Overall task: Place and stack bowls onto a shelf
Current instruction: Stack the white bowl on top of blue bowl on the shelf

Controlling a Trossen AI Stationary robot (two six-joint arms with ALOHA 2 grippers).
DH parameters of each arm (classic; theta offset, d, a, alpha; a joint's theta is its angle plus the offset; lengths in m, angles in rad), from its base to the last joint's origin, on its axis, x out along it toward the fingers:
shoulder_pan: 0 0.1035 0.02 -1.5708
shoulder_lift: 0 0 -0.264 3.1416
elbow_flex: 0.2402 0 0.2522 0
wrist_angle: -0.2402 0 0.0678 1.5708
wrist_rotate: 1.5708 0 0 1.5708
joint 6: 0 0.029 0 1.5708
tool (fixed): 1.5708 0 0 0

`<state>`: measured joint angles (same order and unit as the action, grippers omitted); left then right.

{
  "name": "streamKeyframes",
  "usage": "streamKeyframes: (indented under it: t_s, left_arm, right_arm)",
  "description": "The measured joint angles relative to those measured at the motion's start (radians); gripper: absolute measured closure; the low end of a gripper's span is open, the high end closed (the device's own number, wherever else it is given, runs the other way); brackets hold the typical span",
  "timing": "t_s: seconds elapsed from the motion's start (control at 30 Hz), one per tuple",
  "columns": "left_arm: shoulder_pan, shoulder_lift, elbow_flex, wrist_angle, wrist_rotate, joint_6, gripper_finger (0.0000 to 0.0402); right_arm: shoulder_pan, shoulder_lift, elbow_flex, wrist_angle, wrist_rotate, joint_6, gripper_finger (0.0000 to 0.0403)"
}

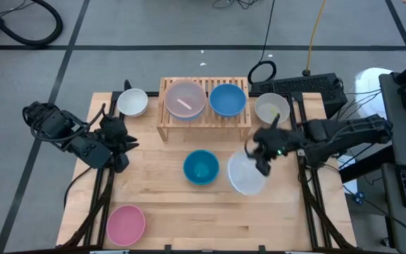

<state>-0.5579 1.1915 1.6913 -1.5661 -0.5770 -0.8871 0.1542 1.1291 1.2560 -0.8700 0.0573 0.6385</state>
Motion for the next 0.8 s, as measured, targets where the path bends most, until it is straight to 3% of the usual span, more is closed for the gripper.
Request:
streamKeyframes:
  t_s: [0.37, 0.8]
  left_arm:
    - [0.0, 0.0, 0.0, 0.0, 0.0, 0.043, 0.0319]
    - [0.0, 0.0, 0.0, -0.001, 0.0, -0.037, 0.0319]
  right_arm:
    - [-0.312, 0.217, 0.339, -0.062, -0.051, -0.323, 0.0403]
    - [-0.588, 0.409, 0.83, -0.264, -0.065, -0.628, 0.0403]
